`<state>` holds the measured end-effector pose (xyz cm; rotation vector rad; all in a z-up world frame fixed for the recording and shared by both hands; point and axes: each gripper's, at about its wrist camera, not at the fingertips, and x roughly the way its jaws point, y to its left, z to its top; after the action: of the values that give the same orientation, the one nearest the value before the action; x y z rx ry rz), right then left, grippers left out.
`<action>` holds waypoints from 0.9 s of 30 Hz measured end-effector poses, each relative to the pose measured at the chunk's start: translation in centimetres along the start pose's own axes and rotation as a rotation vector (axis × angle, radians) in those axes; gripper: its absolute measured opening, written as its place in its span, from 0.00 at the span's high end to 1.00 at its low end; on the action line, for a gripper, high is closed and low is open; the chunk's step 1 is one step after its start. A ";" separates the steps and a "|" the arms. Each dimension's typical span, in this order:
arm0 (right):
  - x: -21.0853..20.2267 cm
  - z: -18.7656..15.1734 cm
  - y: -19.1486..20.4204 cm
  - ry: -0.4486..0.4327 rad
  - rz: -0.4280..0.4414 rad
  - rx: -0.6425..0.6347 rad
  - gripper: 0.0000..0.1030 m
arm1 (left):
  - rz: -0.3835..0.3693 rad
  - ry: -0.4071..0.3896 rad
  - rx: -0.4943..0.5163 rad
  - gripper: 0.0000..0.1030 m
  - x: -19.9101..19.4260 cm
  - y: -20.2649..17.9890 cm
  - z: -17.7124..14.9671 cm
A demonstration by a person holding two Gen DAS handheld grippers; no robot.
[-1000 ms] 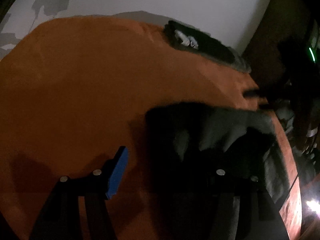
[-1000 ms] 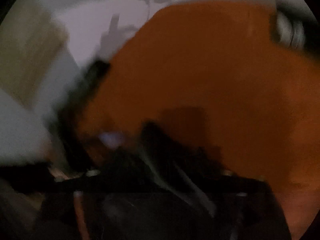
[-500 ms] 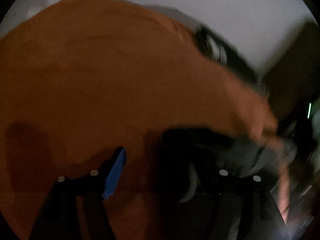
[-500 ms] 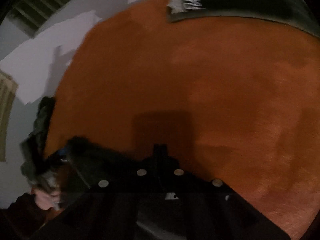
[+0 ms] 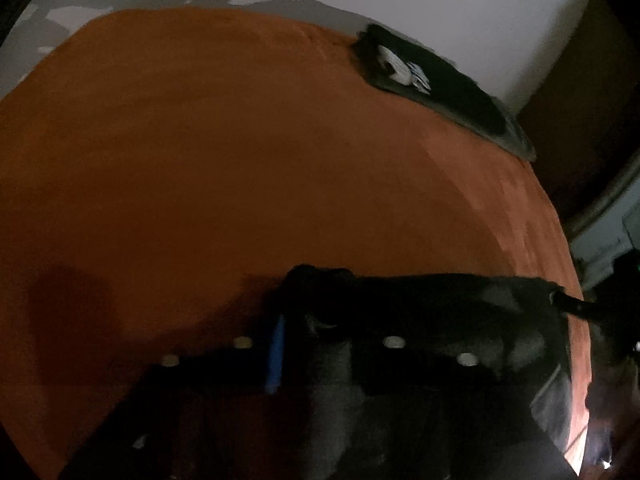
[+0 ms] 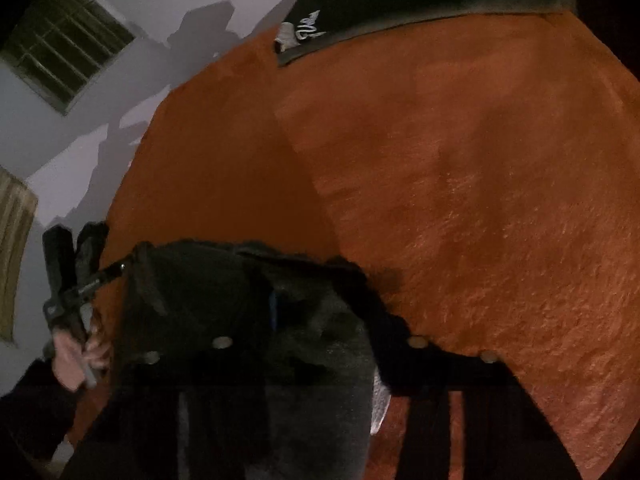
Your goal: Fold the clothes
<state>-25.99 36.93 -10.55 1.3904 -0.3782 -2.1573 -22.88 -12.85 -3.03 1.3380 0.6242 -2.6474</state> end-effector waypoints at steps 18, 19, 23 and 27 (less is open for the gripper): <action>-2.3 -0.5 2.0 -0.180 0.009 0.032 0.50 | 0.055 -0.019 -0.076 0.42 -4.0 2.6 -0.8; -2.0 -0.9 4.2 -0.174 -0.010 -0.037 0.50 | 0.057 -0.027 -0.022 0.42 -4.0 0.7 -1.2; 1.2 -1.3 11.3 -0.122 -0.096 -0.251 0.50 | 0.139 -0.066 0.154 0.42 -2.2 -4.4 -1.8; 4.7 -0.3 10.1 -0.075 -0.248 -0.223 0.72 | 0.286 -0.027 0.106 0.42 0.6 -1.6 -1.3</action>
<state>-24.28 26.00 -9.16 1.2890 0.0121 -2.3713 -22.75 -10.81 -3.68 1.3036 0.2677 -2.4905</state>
